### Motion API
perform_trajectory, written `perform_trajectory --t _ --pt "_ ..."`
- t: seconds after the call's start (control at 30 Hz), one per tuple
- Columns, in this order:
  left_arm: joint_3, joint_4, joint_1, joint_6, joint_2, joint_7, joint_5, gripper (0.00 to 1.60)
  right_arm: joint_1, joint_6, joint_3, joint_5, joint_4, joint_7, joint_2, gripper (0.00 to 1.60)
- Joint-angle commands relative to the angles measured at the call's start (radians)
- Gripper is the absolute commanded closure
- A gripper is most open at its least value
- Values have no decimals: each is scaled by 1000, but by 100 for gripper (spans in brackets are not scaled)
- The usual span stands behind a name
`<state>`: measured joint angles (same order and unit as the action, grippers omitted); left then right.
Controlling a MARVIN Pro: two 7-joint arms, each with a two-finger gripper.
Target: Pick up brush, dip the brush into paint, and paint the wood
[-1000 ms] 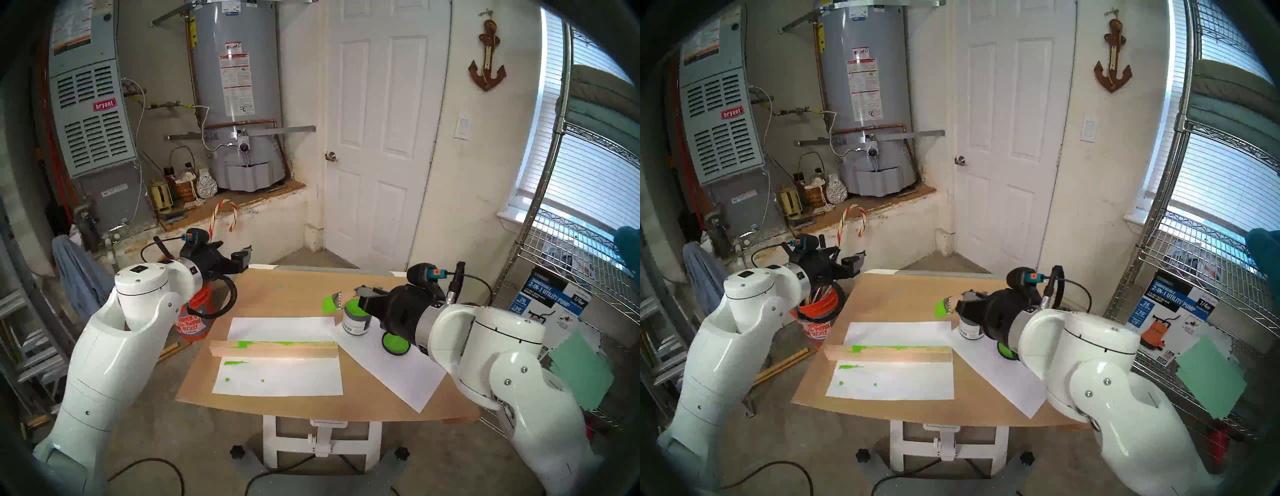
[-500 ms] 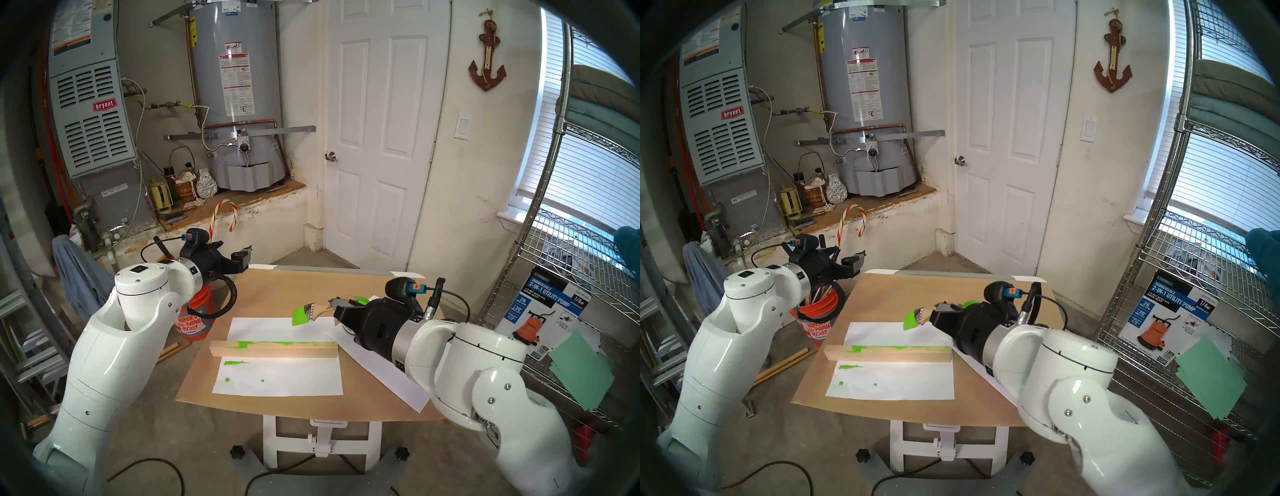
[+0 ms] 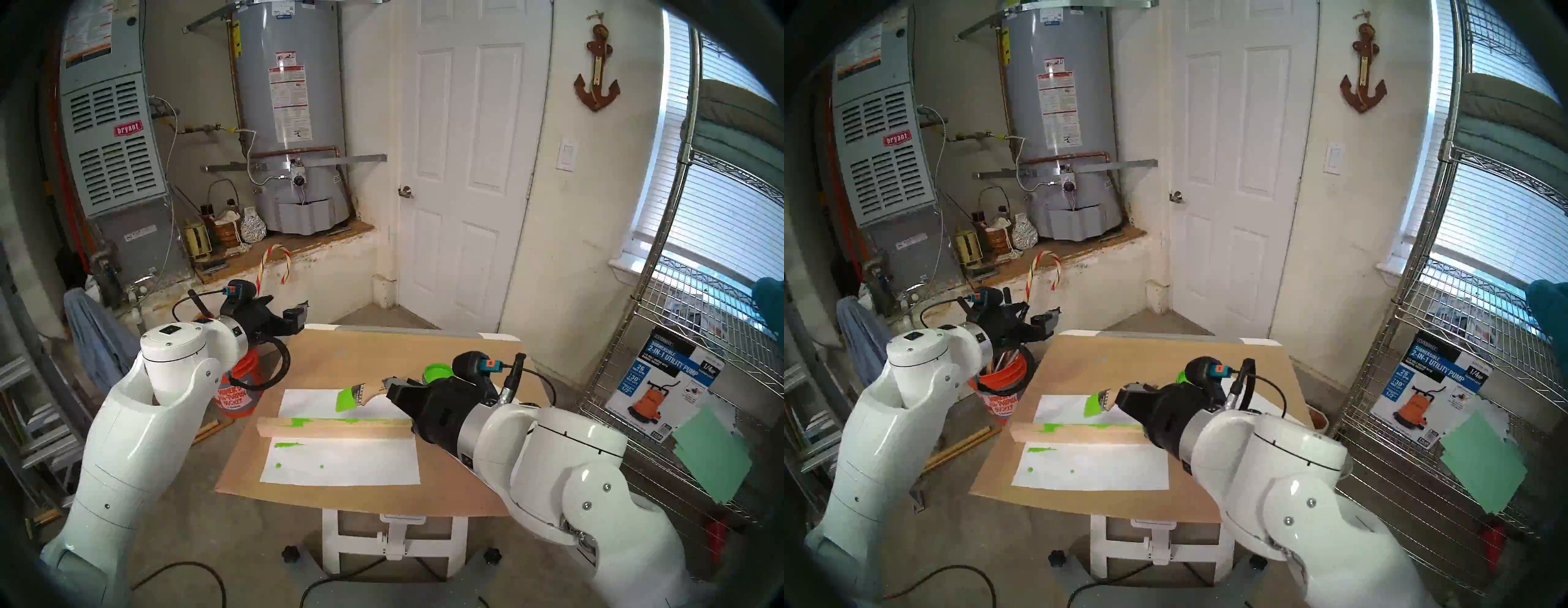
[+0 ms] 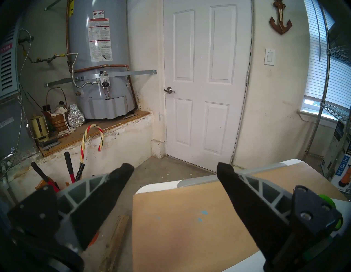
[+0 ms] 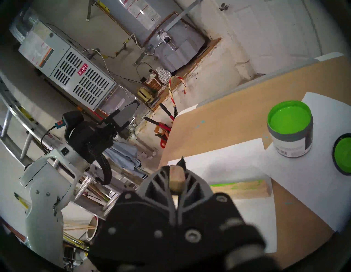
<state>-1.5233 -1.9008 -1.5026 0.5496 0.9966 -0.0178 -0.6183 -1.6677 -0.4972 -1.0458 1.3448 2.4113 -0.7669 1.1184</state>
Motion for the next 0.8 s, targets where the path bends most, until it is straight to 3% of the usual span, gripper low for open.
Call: perform_trajectory --t 0.0,0.77 --pt "-9 -17 10 -2 -2 1 -1 0 53 11 37 0 -33 -2 67 160" --pt "-9 -17 10 -2 -2 1 -2 0 120 21 140 1 -121 -13 153 160"
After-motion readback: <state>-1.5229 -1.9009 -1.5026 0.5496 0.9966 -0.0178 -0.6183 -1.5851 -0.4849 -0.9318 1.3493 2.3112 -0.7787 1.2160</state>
